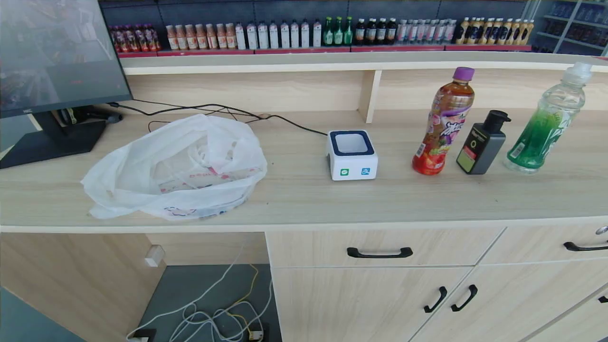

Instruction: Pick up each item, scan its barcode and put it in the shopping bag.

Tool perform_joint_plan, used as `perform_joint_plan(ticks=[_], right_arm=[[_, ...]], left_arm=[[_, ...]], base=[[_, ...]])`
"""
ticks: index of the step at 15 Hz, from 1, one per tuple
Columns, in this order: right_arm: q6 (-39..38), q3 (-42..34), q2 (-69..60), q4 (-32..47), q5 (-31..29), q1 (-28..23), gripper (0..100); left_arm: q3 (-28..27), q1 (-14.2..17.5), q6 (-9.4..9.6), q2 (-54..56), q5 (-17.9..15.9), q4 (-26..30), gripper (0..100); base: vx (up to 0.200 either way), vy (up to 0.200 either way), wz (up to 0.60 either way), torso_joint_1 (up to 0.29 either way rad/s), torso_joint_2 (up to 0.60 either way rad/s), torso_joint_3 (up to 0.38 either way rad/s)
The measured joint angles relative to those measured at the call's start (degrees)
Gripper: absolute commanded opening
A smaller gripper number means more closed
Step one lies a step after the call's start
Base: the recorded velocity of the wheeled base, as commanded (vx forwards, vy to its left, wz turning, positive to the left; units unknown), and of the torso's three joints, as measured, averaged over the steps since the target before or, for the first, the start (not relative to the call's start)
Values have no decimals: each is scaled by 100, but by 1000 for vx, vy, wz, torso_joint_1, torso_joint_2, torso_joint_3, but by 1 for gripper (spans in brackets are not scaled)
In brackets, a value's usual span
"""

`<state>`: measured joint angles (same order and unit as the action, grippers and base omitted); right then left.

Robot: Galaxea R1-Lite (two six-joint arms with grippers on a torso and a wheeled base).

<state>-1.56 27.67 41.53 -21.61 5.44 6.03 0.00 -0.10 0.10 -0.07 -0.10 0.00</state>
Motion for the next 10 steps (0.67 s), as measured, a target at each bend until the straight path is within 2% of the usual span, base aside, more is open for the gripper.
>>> perform_joint_plan(ticks=[4,10], right_arm=[[-2,112,1318,-1429,6,79,100],[41,468,2938,-2664,-11,190,100]], left_arm=[[0,0,0,0,2,0,100],[0,0,1,0,0,0,100]], base=[[0,0,0,0,0,0],[0,0,0,0,0,0]])
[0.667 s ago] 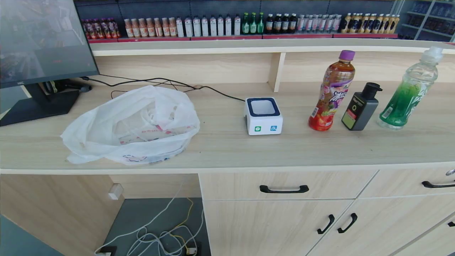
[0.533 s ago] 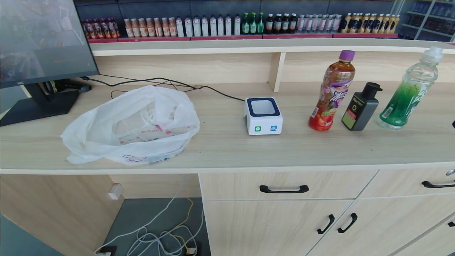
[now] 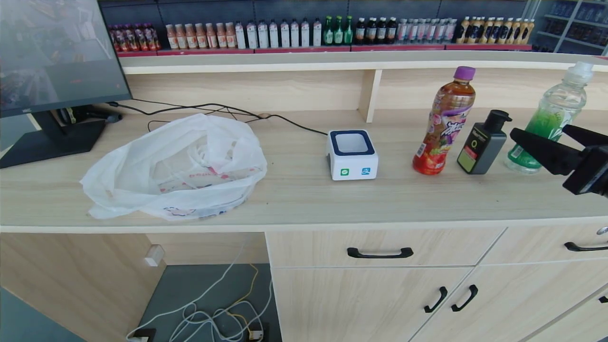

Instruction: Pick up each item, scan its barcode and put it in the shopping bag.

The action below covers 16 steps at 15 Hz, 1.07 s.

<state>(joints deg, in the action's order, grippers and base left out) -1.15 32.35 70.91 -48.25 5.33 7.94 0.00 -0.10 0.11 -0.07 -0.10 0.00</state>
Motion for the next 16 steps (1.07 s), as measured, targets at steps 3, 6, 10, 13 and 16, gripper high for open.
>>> perform_joint_plan(ticks=[3,6,10,13,16], right_arm=[[105,438,839,-372,-119,166,100],[372,712,1490,-786,-233,217,100],[405,863,2093,-1209,-432,325,100],[383,995,2354,-1226,-435,344,100],[363,1263,2619,-1229,-560,346,100]], left_arm=[[0,0,5,0,0,0,100],[0,0,5,0,0,0,100],[0,0,11,0,0,0,100],[0,0,16,0,0,0,100],[0,0,13,0,0,0,100]], base=[[0,0,0,0,0,0],[0,0,0,0,0,0],[0,0,0,0,0,0],[0,0,0,0,0,0],[0,0,0,0,0,0]])
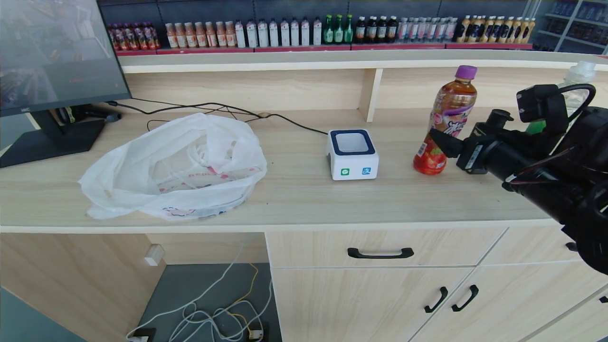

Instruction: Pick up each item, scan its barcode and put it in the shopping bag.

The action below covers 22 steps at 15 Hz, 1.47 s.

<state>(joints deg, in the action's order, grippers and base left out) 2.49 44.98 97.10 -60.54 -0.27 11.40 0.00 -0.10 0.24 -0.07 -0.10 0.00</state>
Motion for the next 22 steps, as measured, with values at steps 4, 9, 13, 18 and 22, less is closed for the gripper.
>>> perform_joint_plan(ticks=[4,9,13,18,22], right_arm=[[-2,483,373,0,-33,-7,100],[-6,603,590,9,-176,-27,100],[-20,697,720,2,-207,-38,100],[-6,1003,985,0,-229,-138,100],[5,1339,1246,-116,-216,-190,100]], left_arm=[[0,0,2,0,0,0,100],[0,0,2,0,2,0,100],[0,0,5,0,0,0,100],[0,0,18,0,-1,0,100],[0,0,29,0,-1,-7,100]], base=[[0,0,0,0,0,0],[0,0,0,0,0,0],[0,0,0,0,0,0],[0,0,0,0,0,0],[0,0,0,0,0,0]])
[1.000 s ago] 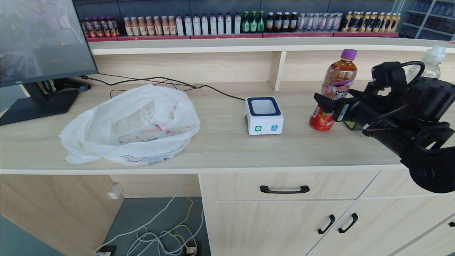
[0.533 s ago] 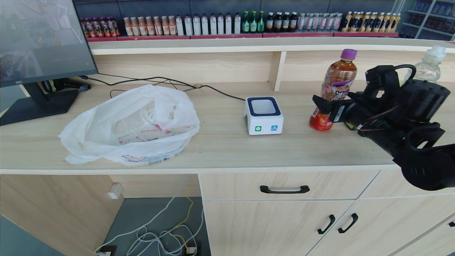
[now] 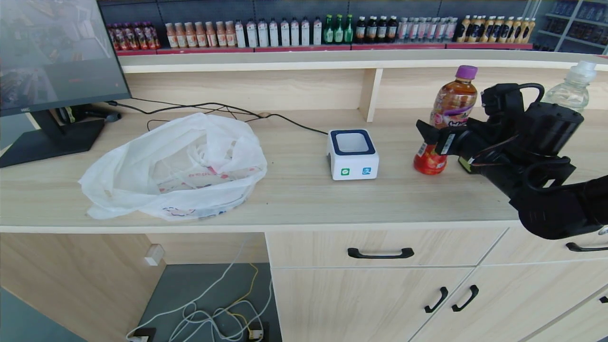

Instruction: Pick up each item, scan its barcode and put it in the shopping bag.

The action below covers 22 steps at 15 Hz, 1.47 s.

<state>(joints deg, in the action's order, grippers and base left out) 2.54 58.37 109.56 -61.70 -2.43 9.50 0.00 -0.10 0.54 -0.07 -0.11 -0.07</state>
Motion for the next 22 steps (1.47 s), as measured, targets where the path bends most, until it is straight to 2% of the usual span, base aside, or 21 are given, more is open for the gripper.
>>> perform_joint_plan(ticks=[2,5,9,14,15,22], right_arm=[[24,76,119,-150,5,-11,100],[13,108,243,-199,5,-5,100],[9,188,414,-511,11,-10,100],[0,290,507,-539,0,-16,100],[0,312,516,-539,-2,-21,0],[-11,439,555,-533,2,-18,0]], left_arm=[[0,0,1,0,-5,2,100],[0,0,134,0,-5,0,100],[0,0,140,0,-5,0,100],[0,0,140,0,-5,-2,100],[0,0,140,0,-7,0,100],[0,2,138,0,-7,0,100]], base=[[0,0,0,0,0,0],[0,0,0,0,0,0],[0,0,0,0,0,0],[0,0,0,0,0,0],[0,0,0,0,0,0],[0,0,0,0,0,0]])
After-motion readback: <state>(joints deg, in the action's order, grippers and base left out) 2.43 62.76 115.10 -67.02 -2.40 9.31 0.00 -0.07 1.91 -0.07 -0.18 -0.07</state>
